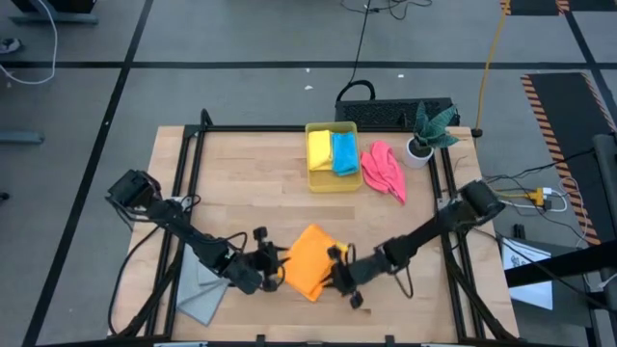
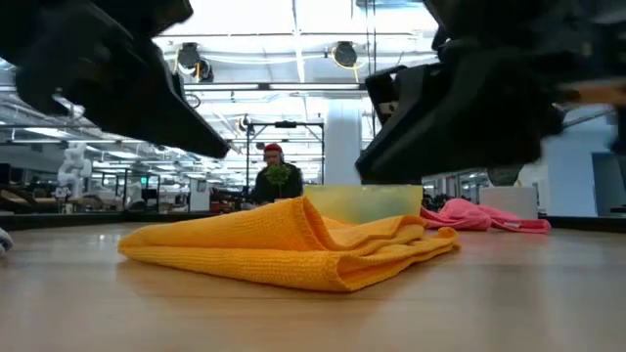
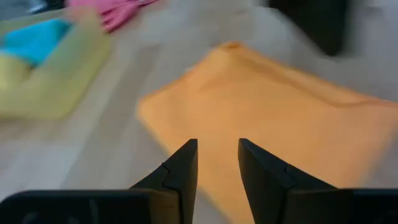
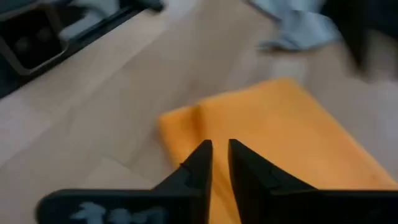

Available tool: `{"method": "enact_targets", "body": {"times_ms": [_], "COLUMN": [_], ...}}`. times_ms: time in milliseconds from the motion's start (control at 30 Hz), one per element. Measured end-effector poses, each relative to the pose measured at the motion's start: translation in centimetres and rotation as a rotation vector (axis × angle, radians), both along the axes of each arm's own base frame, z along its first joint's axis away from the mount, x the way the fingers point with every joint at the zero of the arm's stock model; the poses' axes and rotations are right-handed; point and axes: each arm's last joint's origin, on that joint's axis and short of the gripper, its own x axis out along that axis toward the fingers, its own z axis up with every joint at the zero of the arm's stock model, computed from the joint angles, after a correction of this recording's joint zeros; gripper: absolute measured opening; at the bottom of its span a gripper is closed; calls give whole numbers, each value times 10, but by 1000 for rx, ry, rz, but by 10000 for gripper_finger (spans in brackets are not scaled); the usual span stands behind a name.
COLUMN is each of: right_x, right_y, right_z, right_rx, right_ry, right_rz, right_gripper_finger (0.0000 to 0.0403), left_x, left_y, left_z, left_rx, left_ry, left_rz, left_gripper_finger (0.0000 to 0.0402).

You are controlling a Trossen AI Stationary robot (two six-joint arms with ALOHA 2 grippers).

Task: Fold microfiber towels
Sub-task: Fold the orange microfiber towel

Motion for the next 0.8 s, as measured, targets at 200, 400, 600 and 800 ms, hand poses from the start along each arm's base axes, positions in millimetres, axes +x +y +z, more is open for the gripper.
{"method": "enact_targets", "body": {"times_ms": [200, 400, 600, 800], "right_x": [15, 25, 31, 35], "right_y": [24, 28, 30, 27], "right_z": [-7, -8, -16, -20], "right_rx": [-143, -145, -123, -105], "right_ry": [24, 39, 43, 31], "right_rz": [-11, -36, -28, -49], "right_gripper_finger": [112, 144, 134, 104], "left_x": [-3, -5, -6, -6], "left_y": [12, 11, 10, 10], "left_z": [-8, -12, -12, -12], "left_rx": [-68, -87, -85, -89], "left_ry": [44, 53, 54, 53], "left_rz": [138, 173, 163, 166], "left_gripper_finger": [115, 115, 115, 115]}}
